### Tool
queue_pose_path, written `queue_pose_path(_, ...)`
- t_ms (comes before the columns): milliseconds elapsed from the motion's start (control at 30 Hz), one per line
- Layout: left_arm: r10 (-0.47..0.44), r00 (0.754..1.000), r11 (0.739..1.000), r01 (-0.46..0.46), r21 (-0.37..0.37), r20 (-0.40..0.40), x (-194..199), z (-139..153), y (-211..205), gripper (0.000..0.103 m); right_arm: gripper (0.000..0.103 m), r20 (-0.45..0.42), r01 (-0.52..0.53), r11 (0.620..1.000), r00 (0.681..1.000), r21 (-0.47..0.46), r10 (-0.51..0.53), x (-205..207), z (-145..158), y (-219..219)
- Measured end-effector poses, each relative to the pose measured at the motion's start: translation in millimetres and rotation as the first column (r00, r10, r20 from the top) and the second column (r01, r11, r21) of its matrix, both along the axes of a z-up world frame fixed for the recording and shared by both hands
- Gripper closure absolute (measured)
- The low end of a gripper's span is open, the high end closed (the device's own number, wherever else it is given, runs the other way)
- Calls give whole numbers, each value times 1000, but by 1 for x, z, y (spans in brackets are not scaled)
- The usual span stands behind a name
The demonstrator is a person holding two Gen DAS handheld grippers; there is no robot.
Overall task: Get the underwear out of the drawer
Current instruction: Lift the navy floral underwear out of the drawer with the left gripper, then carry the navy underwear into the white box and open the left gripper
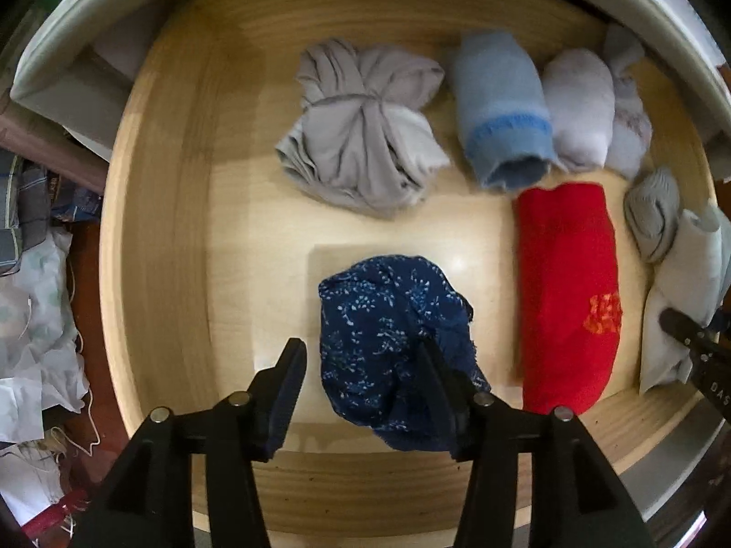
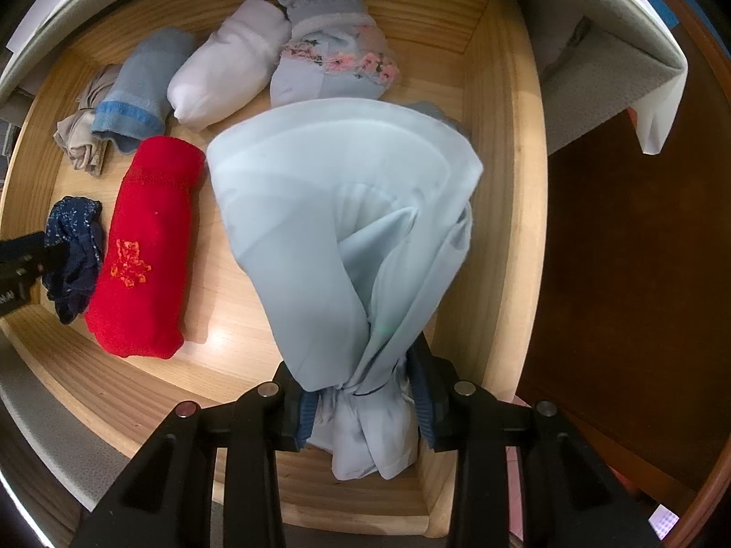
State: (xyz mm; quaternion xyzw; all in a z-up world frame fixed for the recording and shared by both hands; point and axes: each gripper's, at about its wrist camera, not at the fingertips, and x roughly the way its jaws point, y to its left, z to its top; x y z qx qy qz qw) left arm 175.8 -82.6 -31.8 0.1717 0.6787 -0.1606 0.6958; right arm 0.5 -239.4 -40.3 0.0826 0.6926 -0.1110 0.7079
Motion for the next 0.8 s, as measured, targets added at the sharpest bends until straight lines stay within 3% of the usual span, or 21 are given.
queue_pose_path(233, 45, 998, 999, -45, -6, -39, -5, -13, -12, 51, 69, -3, -5, 1000, 1000, -3, 5, 0, 0, 0)
queue_pose_path(300, 60, 997, 998, -62, -32, -56, -3, -14, -11, 69, 69, -3, -4, 1000, 1000, -4, 4, 0, 0, 0)
queue_pose_path(467, 62, 997, 996, -65, -57, -48, -17, -13, -5, 84, 69, -2, -3, 1000, 1000, -8, 3, 0, 1, 1)
queue_pose_path(700, 38, 999, 997, -36, -69, 17, -23, 15, 4, 86, 70, 1, 3, 1000, 1000, -2, -3, -1, 0, 0)
queue_pose_path(800, 30, 999, 995, -25, -101, 43, -24, 36, 12, 86, 73, 14, 30, 998, 999, 57, -31, -4, 0, -6)
